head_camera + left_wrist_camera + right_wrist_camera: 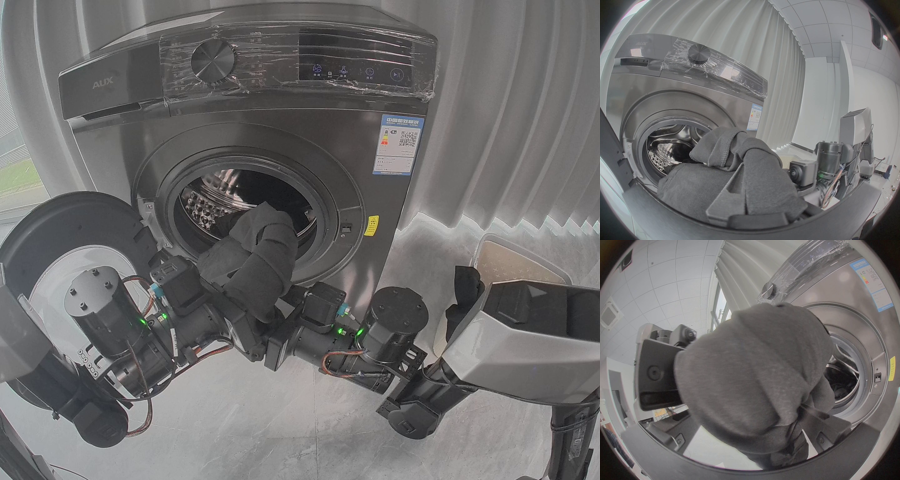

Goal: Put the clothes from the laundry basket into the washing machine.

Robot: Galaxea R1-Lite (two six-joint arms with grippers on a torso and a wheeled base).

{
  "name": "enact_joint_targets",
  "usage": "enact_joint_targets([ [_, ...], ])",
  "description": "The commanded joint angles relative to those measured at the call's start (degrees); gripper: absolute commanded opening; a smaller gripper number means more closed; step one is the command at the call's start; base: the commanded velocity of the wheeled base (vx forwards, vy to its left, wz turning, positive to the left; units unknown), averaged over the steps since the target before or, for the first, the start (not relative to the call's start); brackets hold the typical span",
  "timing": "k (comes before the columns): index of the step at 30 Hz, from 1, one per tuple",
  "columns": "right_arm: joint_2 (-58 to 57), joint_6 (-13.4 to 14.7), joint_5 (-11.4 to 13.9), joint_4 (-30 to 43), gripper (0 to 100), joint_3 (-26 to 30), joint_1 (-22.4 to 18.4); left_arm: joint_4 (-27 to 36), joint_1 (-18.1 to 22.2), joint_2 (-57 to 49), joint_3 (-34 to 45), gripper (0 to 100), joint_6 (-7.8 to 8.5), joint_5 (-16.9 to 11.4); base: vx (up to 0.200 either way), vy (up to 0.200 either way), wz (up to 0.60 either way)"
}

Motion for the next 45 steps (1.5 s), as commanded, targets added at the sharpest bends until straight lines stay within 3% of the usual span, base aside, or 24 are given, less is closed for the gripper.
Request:
enact_joint_targets([
  [1,2.0,0.1,-1.1,0.0,100,-2.2,-1.1,0.0,-0.4,-0.2,-0.4,0,-0.51,0.0,0.000,0.000,0.00],
  [7,2.7,0.5,-2.6,0.0,100,-3.2,-1.5,0.0,-0.4,-0.1,-0.7,0,-0.59,0.0,0.000,0.000,0.00],
  [8,2.7,0.9,-3.2,-0.3,0,-3.1,-1.5,0.0,-0.3,-0.1,-0.7,0,-0.59,0.0,0.000,0.000,0.00],
  [14,1.9,1.2,-3.3,-0.6,0,-2.2,-1.6,0.0,0.4,0.0,-0.8,0,-0.59,0.1,0.000,0.000,0.00],
  [18,-1.2,1.3,-3.3,-0.6,0,1.7,-1.5,0.0,1.8,0.4,-1.6,0,-0.68,0.1,0.000,0.000,0.00],
  [22,-3.0,1.2,-3.3,-0.6,0,4.0,-1.5,0.1,2.0,0.3,-2.2,0,-2.18,1.1,0.000,0.000,0.00],
  [26,-3.3,1.2,-3.3,-0.6,0,4.1,-1.6,0.1,2.0,0.2,-0.7,0,-2.26,0.7,0.000,0.000,0.00],
  [27,-3.3,1.2,-3.3,-0.6,0,4.2,-1.6,0.1,2.0,0.2,-0.7,100,-2.26,0.7,0.000,0.000,0.00],
  [32,-3.3,1.1,-3.3,-0.6,0,4.5,-2.4,0.1,2.0,-1.6,2.6,100,-2.97,-0.2,0.000,0.000,0.00],
  [34,-3.2,1.1,-3.3,-0.5,0,4.5,-2.8,0.0,2.0,-3.0,5.2,100,-3.14,-1.7,0.000,0.000,0.00],
  [36,-3.2,1.1,-3.3,-0.5,0,4.5,-3.6,0.0,2.0,-5.4,8.6,100,-3.32,-6.8,0.000,0.000,0.00],
  [39,-3.3,1.1,-3.3,-0.5,0,4.6,-4.1,0.1,2.1,-7.4,9.2,100,-3.58,-8.6,0.000,0.000,0.00],
  [45,-3.5,1.3,-3.3,-0.6,0,6.0,-5.4,0.1,3.4,-10.6,9.9,100,-4.55,-9.7,0.000,0.000,0.00],
])
